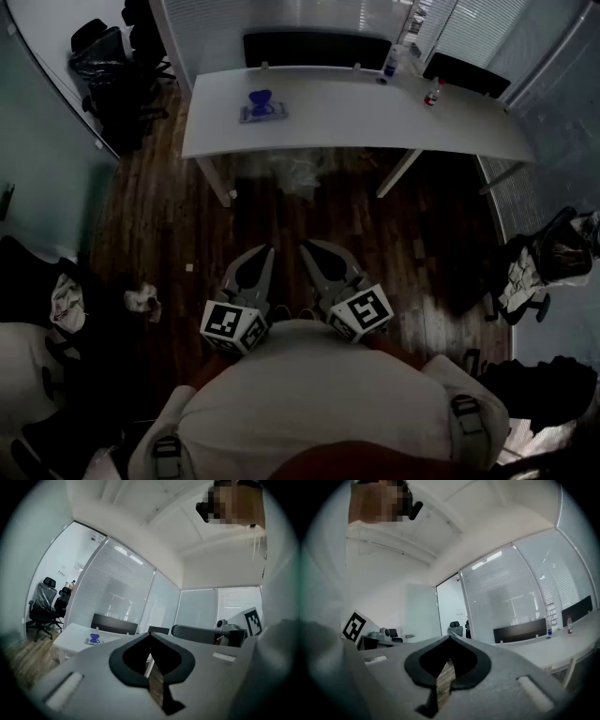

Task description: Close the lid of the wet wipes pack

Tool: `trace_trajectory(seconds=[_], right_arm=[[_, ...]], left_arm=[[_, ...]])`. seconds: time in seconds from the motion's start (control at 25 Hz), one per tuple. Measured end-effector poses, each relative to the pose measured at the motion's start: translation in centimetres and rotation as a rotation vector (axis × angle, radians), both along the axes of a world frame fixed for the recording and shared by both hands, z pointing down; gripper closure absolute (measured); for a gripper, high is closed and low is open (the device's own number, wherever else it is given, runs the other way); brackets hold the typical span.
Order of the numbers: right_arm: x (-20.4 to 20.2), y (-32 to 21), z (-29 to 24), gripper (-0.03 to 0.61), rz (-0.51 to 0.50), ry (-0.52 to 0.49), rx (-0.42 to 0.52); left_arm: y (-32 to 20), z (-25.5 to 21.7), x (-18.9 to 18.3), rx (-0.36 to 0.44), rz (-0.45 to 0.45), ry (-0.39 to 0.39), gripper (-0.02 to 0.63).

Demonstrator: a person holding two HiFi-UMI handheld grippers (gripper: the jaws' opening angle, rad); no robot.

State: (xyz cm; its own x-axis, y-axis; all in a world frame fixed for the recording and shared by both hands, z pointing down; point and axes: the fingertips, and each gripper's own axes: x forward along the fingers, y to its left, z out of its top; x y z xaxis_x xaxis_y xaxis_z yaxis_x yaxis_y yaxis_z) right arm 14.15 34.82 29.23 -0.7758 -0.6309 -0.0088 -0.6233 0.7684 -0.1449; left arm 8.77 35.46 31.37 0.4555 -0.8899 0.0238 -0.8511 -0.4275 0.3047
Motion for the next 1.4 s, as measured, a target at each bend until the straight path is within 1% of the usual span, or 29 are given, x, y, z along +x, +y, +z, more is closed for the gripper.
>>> trace_trajectory(seconds=[0.12,0.56,0.76,1.0,1.24,1.4], right_arm=[[0.1,0.0,0.0,0.578,0.001,-0.004,-0.002],[1.0,-0.2,0.3,0.579,0.021,-0.031,-0.006],[1.9,0.0,0.1,0.578,0.026,-0.064,-0.008],[3.4,0.1,0.3,0.578,0.029,-0.065,-0.01],[6.2,-0.1,0.9,0.578,0.041,-0.061,-0.023],[7.6,-0.3,1.5,0.578,0.048,-0.057,-0.027]], left_arm=[[0.0,-0.1,0.1,-0.005,-0.004,0.009,0.611],[0.1,0.1,-0.1,0.008,-0.03,0.005,0.611],[0.1,0.1,0.3,-0.002,-0.044,0.006,0.611],[0.0,0.6,1.9,-0.009,-0.036,-0.003,0.611],[-0.4,1.1,4.1,-0.041,-0.045,-0.003,0.611],[-0.9,1.8,5.6,-0.039,-0.033,-0.01,0.611]])
